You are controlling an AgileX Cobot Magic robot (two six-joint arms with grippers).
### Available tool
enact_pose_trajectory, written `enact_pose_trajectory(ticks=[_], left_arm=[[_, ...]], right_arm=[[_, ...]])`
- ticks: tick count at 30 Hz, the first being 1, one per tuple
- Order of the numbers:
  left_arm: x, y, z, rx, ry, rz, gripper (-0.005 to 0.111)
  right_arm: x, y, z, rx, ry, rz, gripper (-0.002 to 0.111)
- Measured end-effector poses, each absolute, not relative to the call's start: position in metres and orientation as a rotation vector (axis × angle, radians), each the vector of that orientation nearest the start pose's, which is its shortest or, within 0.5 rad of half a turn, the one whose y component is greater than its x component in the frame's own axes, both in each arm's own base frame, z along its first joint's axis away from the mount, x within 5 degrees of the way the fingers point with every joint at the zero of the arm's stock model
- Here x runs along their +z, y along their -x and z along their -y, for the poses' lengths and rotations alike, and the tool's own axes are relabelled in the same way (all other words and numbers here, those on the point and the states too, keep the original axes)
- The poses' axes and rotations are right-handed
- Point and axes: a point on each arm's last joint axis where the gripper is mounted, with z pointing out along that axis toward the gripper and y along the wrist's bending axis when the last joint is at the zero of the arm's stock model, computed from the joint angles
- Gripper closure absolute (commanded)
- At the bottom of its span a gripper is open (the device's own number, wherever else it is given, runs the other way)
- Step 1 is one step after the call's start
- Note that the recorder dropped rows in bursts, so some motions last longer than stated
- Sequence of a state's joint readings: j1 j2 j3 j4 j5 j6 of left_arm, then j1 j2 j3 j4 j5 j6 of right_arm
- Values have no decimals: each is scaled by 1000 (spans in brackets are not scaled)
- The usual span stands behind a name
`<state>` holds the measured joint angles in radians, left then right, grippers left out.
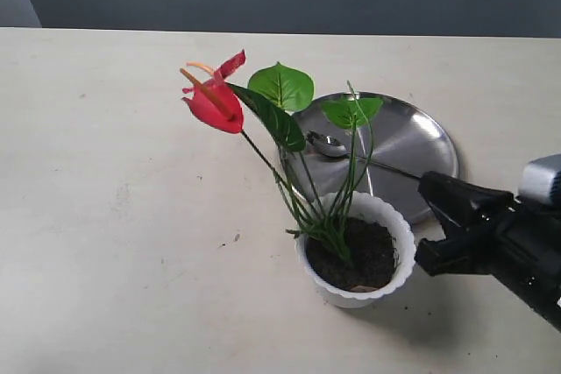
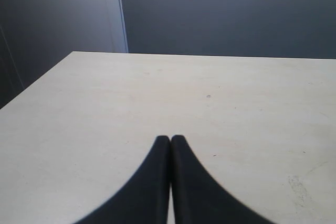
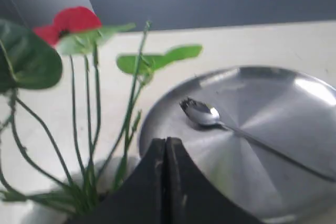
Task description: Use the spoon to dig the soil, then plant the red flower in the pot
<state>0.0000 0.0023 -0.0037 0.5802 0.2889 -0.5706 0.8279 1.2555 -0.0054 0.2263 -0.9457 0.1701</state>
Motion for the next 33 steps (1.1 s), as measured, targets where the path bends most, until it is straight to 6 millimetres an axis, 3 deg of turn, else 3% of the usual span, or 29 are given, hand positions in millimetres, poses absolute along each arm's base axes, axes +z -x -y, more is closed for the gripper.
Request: enact_pose_trajectory(ticks=[2,4,8,11,14,16,20,27,33], left_arm=[[192,-54,-14,128,124,-1721,106],[192,-54,-14,128,124,-1721,106],[192,-54,-14,128,124,-1721,106],[192,-54,-14,128,124,-1721,106],[192,-54,-14,128,124,-1721,106],[192,-54,-14,128,124,-1721,106],[192,-54,-14,128,124,-1721,106],[192,-54,-14,128,124,-1721,106],[192,-54,-14,128,124,-1721,106]], right_arm=[[162,-118,-108,572,446,-1937,109],[179,-121,-117,569,530,-1970,109],[271,-120,-127,622,653,-1760,109],[315,-108,-107,581,690,-1720,109],[316,-100,-62,348,522,-1879,109],[313,-93,-42,263,371,-1963,109],[321,-60,-12,323,130,-1896,109],[324,-36,-3,469,45,-1816,109],[317,-26,2,379,64,-1730,109]])
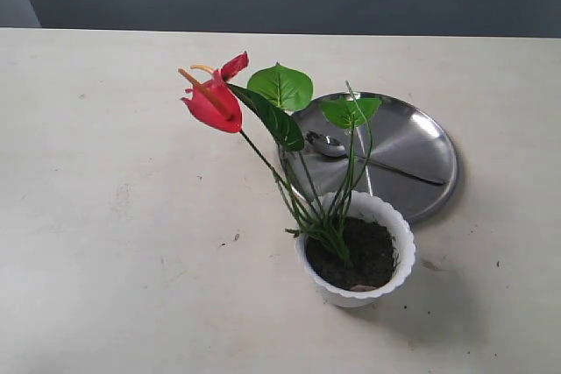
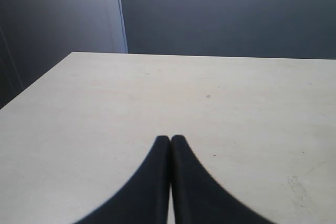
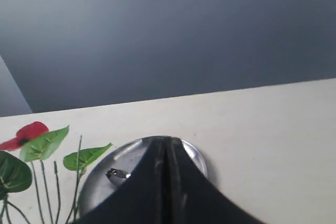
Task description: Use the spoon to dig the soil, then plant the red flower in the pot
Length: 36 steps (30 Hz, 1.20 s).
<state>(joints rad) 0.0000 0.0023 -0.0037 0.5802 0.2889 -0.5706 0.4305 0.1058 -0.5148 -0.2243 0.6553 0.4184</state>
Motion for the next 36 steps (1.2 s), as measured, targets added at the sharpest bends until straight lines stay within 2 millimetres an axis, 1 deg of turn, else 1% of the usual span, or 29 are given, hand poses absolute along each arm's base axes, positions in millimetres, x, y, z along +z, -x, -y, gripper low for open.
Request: enact_pose_trajectory(ticks=[2,5,11,14,18,20,24,36], left_arm=[[192,-54,-14,128,124,-1721,106],[192,-54,-14,128,124,-1721,106],[192,-54,-14,128,124,-1721,106],[192,-54,-14,128,124,-1721,106],[192,-54,-14,128,124,-1721,106],[192,-54,-14,128,124,-1721,106],[192,-54,-14,128,124,-1721,106],[192,-54,-14,128,124,-1721,106]], right_arm=[[306,-17,-1,308,114,-1665,109],[300,-14,-5,232,110,-1642,109],[289,-21,-6,120,-41,-1657,109],[273,-29,-5,93,-79,-1687,109],[243,-38,-4,90,-98,-1775,109],[234,-41,-4,91,-101,-1803,109],[228,-42,-3,64,-90,-1819,109],[228,-42,0,-1,-64,-1813,109]])
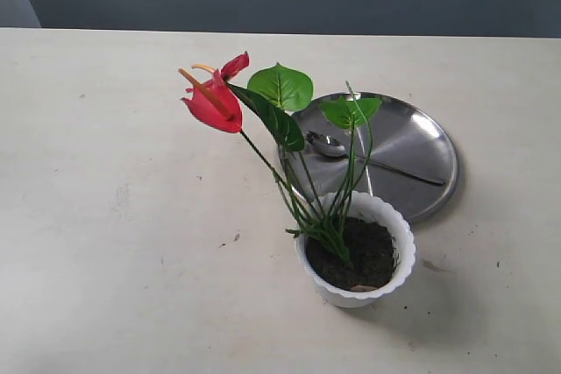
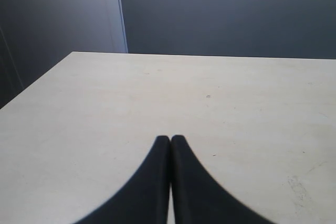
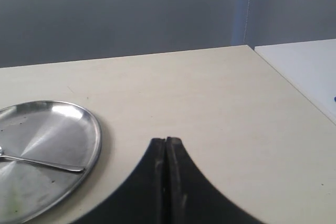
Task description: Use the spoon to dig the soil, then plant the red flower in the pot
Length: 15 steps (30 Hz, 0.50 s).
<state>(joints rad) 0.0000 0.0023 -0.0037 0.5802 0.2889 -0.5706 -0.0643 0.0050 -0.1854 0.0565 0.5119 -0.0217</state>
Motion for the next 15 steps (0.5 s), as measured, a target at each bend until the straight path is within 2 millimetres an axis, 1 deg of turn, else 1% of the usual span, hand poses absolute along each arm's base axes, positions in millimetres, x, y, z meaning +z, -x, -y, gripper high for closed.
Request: enact_pose_trajectory(ticks=[15], left_arm=[[192,-54,-14,128,124,-1721,106]], right_arm=[[228,-42,2,-50,-42,-1815,109]])
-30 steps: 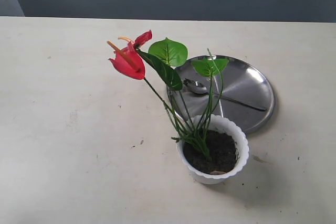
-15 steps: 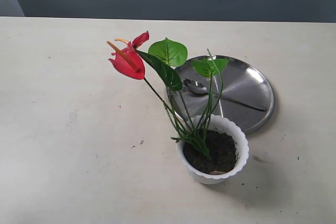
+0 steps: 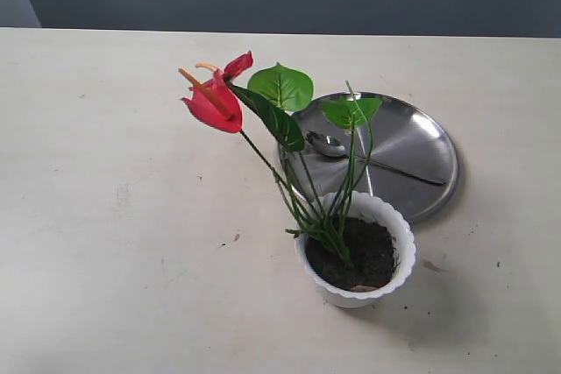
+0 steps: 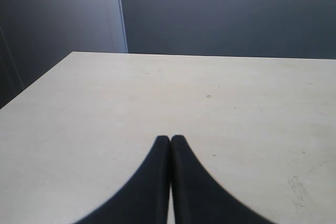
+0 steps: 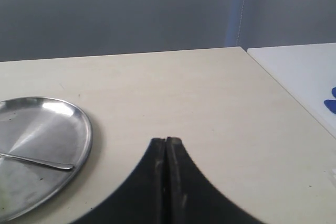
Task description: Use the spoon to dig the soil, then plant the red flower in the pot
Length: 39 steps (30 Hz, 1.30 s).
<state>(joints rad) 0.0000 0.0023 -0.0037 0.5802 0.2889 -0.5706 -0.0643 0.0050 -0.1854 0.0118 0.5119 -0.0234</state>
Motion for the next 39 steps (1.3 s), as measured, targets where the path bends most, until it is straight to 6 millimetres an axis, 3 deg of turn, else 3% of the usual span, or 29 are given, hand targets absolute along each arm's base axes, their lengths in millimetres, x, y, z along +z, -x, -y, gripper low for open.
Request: enact_pose_trajectory(ticks=[39], left_arm=[[192,-54,-14,128,124,-1721,106]], right_arm=[[229,-43,2,-45,-44,-1795,109]])
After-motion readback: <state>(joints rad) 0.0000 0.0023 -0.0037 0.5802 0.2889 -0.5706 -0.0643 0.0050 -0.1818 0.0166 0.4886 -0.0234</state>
